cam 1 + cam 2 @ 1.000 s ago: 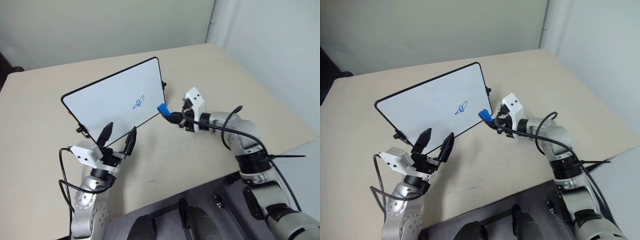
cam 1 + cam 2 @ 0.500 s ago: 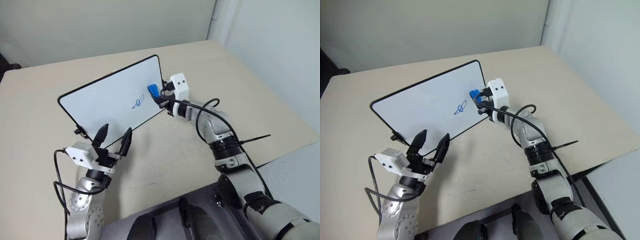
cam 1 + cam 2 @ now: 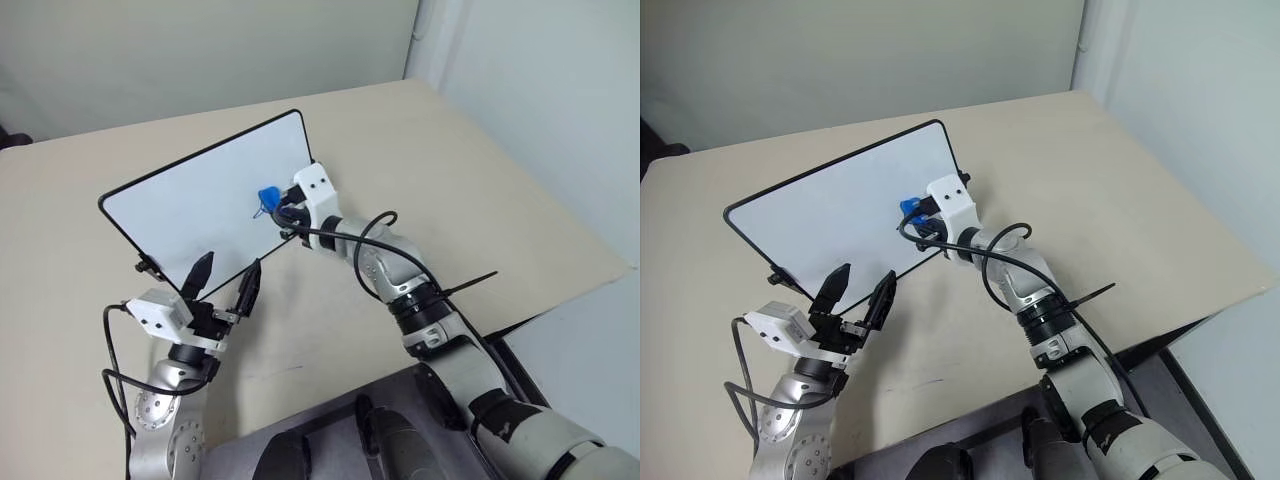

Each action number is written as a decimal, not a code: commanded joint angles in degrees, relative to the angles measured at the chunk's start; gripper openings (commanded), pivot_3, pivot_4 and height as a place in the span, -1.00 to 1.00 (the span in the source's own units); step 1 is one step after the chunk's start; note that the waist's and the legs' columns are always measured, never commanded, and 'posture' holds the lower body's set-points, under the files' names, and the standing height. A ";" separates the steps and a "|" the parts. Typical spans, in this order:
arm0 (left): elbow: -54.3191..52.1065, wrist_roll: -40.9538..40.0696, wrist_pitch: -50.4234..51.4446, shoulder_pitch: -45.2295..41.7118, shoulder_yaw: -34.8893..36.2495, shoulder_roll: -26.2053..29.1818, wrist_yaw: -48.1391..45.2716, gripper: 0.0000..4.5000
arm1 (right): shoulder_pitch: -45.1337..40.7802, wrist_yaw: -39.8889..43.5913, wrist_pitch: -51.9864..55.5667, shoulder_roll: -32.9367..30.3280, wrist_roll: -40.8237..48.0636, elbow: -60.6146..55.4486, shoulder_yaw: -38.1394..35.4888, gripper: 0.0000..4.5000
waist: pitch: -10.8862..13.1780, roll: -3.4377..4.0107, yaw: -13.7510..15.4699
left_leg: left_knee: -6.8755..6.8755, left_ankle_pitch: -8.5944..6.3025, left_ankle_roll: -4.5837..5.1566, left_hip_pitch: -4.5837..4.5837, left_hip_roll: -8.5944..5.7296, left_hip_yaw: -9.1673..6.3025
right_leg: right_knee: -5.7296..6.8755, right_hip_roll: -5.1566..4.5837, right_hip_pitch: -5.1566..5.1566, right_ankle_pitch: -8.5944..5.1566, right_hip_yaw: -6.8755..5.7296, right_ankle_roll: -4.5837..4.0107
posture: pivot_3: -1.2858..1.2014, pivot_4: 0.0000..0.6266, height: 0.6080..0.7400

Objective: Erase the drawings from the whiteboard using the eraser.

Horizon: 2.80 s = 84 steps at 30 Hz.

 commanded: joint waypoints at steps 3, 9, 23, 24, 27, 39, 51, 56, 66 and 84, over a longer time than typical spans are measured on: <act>-2.81 0.00 -0.47 0.05 -0.75 -0.10 -0.04 1.00 | -1.93 2.00 -2.30 3.51 -1.72 1.80 3.32 -0.88 | -0.01 -0.02 0.01 | 0.04 0.05 -0.08 0.02 0.01 -0.01 | 0.00 -0.01 0.06 0.06 -0.04 0.01 | 0.03 -0.52 1.00; -2.91 0.26 -0.71 0.11 -1.33 -0.37 0.23 1.00 | -3.12 1.03 -3.84 4.14 -2.60 4.78 3.44 -0.88 | -0.01 -0.02 -0.01 | 0.04 0.14 -0.23 0.02 0.06 -0.05 | 0.00 0.01 0.04 0.08 -0.12 0.05 | 0.03 -0.52 1.00; -2.02 -0.04 -0.85 -0.50 -0.92 -0.28 0.14 1.00 | -9.12 -7.88 -9.47 1.80 -1.90 15.45 -8.05 -0.89 | -0.02 -0.03 0.06 | 0.21 0.21 -0.34 0.01 0.11 -0.06 | 0.00 0.01 0.07 0.15 -0.16 0.14 | 0.03 -0.52 1.00; -1.99 -0.08 -0.82 -0.56 -0.91 -0.24 0.09 1.00 | -9.25 -7.88 -9.63 1.82 -2.02 15.68 -8.25 -0.89 | -0.02 -0.03 0.06 | 0.24 0.22 -0.34 0.01 0.11 -0.06 | 0.00 0.01 0.07 0.17 -0.17 0.15 | 0.03 -0.52 1.00; -1.89 -0.15 -0.79 -0.68 -0.94 -0.16 -0.01 1.00 | -9.33 -7.79 -9.87 2.18 -2.34 16.02 -8.41 -0.89 | -0.02 -0.03 0.04 | 0.26 0.21 -0.34 0.01 0.11 -0.05 | 0.00 0.01 0.06 0.19 -0.20 0.17 | 0.03 -0.52 1.00; -2.22 -0.07 -0.79 -0.59 -1.19 -0.24 -0.15 1.00 | -3.80 -0.99 -8.16 6.30 -5.10 9.82 2.06 -0.89 | -0.02 -0.03 -0.64 | 0.21 0.20 -0.35 0.00 0.16 -0.03 | 0.00 0.04 -0.02 0.19 -0.23 0.17 | 0.03 -0.52 1.00; -2.70 0.36 -1.11 -0.11 -1.71 -0.69 0.08 1.00 | -1.43 2.11 -8.55 6.91 -6.41 7.60 10.56 -0.89 | -0.02 -0.04 -0.55 | 0.18 0.20 -0.38 -0.02 0.20 -0.02 | -0.04 0.05 -0.02 0.18 -0.26 0.17 | 0.03 -0.52 1.00; -3.16 0.16 -0.98 0.16 -1.45 -0.48 0.25 1.00 | -3.98 -2.38 -9.10 6.50 -5.10 10.95 5.55 -0.89 | -0.03 -0.05 -0.34 | 0.18 0.20 -0.38 -0.02 0.20 -0.02 | -0.06 0.04 0.02 0.18 -0.26 0.17 | 0.03 -0.52 1.00; -2.86 -0.24 -0.68 -0.34 -1.45 -0.07 0.07 1.00 | -7.71 -8.45 -11.45 5.49 -4.42 17.51 -2.06 -0.89 | -0.03 -0.06 -0.10 | 0.25 0.20 -0.38 -0.02 0.22 -0.02 | -0.05 0.04 0.02 0.23 -0.27 0.12 | 0.03 -0.52 1.00; -2.20 0.31 -0.90 -0.68 -2.13 -0.29 -0.04 1.00 | 0.81 8.91 -5.68 5.69 -3.90 1.23 10.49 -0.89 | -0.03 -0.07 -0.54 | 0.17 0.16 -0.48 -0.05 0.51 0.05 | -0.08 0.19 -0.05 0.14 -0.47 -0.01 | 0.03 -0.52 1.00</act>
